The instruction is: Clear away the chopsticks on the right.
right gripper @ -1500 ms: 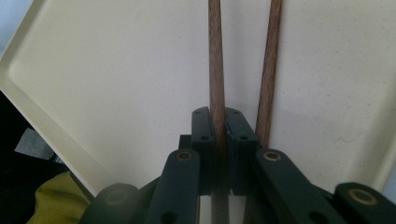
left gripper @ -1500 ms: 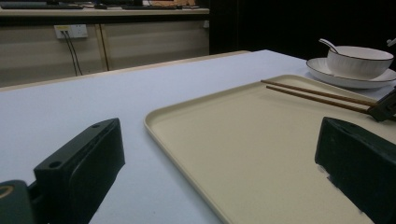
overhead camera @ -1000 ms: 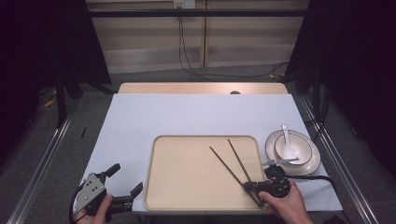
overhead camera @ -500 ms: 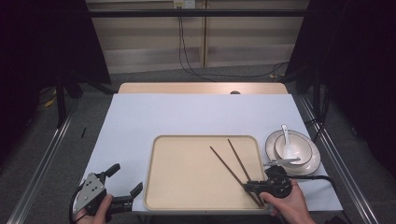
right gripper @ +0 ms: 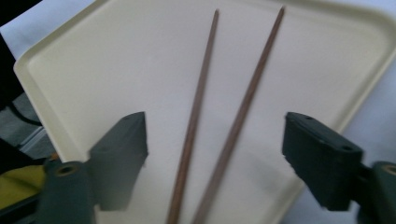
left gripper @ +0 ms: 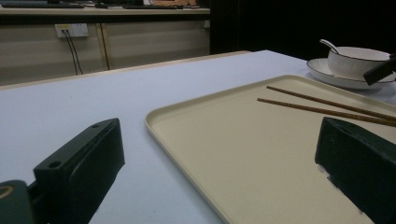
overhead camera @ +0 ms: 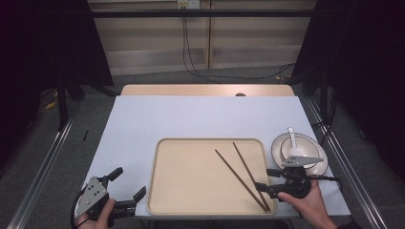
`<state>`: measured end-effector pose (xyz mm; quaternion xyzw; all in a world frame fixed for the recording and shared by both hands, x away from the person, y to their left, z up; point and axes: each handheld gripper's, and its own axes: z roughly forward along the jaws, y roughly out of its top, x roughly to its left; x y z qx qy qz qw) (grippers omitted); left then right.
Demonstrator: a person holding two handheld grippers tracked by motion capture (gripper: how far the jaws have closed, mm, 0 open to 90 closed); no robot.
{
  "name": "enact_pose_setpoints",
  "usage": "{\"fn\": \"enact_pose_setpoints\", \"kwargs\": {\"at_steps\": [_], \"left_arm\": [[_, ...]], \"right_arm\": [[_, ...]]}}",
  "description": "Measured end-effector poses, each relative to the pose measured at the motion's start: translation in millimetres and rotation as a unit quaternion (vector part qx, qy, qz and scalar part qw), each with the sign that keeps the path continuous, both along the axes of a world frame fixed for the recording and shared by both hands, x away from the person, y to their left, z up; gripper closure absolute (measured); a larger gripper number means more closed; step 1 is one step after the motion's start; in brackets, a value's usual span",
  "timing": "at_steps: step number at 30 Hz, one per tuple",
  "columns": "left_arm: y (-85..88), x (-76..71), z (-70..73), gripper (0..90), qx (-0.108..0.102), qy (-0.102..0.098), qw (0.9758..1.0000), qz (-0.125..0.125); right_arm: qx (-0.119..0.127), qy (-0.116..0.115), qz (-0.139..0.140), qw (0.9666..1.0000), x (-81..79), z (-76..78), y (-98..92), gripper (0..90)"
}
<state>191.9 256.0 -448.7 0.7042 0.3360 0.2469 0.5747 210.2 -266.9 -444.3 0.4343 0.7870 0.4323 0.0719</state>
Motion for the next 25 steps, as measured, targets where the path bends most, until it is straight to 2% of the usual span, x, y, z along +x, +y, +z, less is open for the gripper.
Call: {"fn": "enact_pose_setpoints", "kwargs": {"at_steps": [1,3,4,5,7,8,9,11,12,13,15,17,19,21,24,25], "left_arm": [[0.1,-0.2,-0.1,1.3,0.001,0.001,1.0,0.0],[0.0,-0.2,-0.2,1.3,-0.001,0.002,1.0,0.001],[-0.2,-0.4,-0.2,1.3,-0.002,0.003,1.0,0.002],[-0.2,-0.6,-0.3,1.3,-0.003,0.004,1.0,0.002],[-0.6,-1.0,-0.6,1.3,-0.004,0.008,1.0,0.004],[-0.3,-1.1,-0.7,1.3,-0.002,0.008,1.0,0.004],[-0.3,-1.2,-0.8,1.3,-0.004,0.009,0.9999,0.004],[-0.4,-1.5,-0.5,1.3,-0.006,0.008,0.9999,0.002],[-0.7,-1.5,-0.8,1.3,-0.012,0.01,0.9999,-0.002],[-0.7,-1.5,-0.8,1.3,-0.012,0.01,0.9999,-0.002],[-0.9,-1.9,-1.0,1.3,-0.012,0.012,0.9999,0.0],[-1.8,-2.2,-1.2,1.3,-0.013,0.013,0.9998,0.001],[-2.5,-2.2,-0.9,1.3,-0.012,0.011,0.9999,-0.003],[-2.2,-2.5,-0.6,1.3,-0.012,0.01,0.9999,-0.004],[-1.3,-2.1,-1.3,1.3,-0.017,0.013,0.9998,0.002],[-1.5,-2.0,-1.5,1.3,-0.019,0.014,0.9997,0.0]], "right_arm": [[-0.003,-0.023,0.013,0.9996,-1.1,3.7,-5.6,11.3],[-0.003,-0.027,0.014,0.9995,-2.9,6.2,-9.9,11.1],[-0.011,-0.033,0.015,0.9993,-4.2,6.7,-11.2,11.1],[-0.019,-0.048,0.012,0.9986,-7.2,7.0,-13.8,11.1],[-0.023,-0.05,0.013,0.9984,-8.9,7.3,-15.5,11.1],[-0.036,-0.058,0.01,0.9976,-11.5,8.1,-17.4,11.1],[-0.036,-0.07,0.013,0.9968,-15.4,8.3,-22.0,9.4],[-0.031,-0.074,0.013,0.9967,-17.8,8.1,-26.2,8.7],[-0.027,-0.088,0.001,0.9958,-22.5,7.9,-34.8,8.7],[-0.027,-0.088,0.001,0.9958,-22.5,7.9,-34.8,8.7],[-0.029,-0.109,-0.006,0.9936,-29.2,7.7,-48.2,8.6],[-0.03,-0.114,-0.006,0.993,-30.8,7.1,-51.9,8.7],[-0.032,-0.126,-0.01,0.9914,-34.0,5.6,-58.0,8.0],[-0.029,-0.153,-0.02,0.9876,-37.0,3.1,-61.1,7.9],[0.002,-0.152,-0.025,0.9881,-43.7,0.2,-66.5,5.7],[0.002,-0.152,-0.025,0.9881,-43.7,0.2,-66.5,5.7]]}}
